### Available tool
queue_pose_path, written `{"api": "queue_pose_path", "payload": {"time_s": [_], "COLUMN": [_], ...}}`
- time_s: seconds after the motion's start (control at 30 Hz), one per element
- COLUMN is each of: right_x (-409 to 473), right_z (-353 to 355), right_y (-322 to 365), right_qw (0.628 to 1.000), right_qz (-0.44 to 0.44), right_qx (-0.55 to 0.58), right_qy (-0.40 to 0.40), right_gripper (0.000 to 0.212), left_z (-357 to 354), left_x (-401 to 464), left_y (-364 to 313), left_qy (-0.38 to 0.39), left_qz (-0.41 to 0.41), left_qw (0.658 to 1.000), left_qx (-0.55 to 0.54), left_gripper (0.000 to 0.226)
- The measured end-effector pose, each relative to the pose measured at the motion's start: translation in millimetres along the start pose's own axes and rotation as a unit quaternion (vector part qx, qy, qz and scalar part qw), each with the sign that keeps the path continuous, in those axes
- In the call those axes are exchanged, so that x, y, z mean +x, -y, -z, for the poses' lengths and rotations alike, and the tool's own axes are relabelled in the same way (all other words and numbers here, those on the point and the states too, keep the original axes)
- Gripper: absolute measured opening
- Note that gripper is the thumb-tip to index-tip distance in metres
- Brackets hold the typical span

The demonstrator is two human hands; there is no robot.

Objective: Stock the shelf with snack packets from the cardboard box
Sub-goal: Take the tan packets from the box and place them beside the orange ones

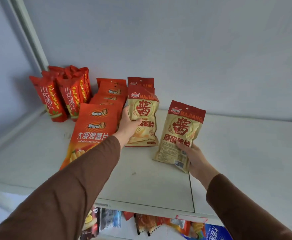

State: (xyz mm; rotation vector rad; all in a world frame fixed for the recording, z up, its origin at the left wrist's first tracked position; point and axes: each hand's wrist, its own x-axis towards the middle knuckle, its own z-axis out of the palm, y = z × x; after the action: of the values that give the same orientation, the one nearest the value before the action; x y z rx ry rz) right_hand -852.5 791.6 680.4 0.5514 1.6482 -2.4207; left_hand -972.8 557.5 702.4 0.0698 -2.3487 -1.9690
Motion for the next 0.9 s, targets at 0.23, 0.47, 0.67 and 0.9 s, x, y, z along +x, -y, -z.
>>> {"api": "queue_pose_path", "payload": {"time_s": [0.23, 0.47, 0.67, 0.9], "right_x": [26.6, 40.8, 45.7, 45.3], "right_z": [-6.0, -13.7, -21.8, -57.8], "right_y": [6.4, 10.0, 11.7, 9.7], "right_qw": [1.000, 0.999, 0.997, 0.991], "right_qz": [0.005, 0.006, 0.020, 0.031], "right_qx": [0.006, -0.033, -0.044, -0.074], "right_qy": [0.003, 0.039, 0.060, 0.110], "right_gripper": [0.039, 0.031, 0.033, 0.030], "left_z": [-3.2, -11.2, -12.5, 13.0], "left_x": [46.8, 52.8, 53.4, 35.8], "left_y": [22.5, 17.5, 14.1, -18.0], "left_qy": [-0.047, -0.070, -0.083, -0.054], "left_qz": [0.046, 0.055, 0.055, -0.055], "left_qw": [0.995, 0.979, 0.959, 0.960], "left_qx": [0.081, 0.184, 0.264, 0.271], "left_gripper": [0.067, 0.074, 0.081, 0.059]}}
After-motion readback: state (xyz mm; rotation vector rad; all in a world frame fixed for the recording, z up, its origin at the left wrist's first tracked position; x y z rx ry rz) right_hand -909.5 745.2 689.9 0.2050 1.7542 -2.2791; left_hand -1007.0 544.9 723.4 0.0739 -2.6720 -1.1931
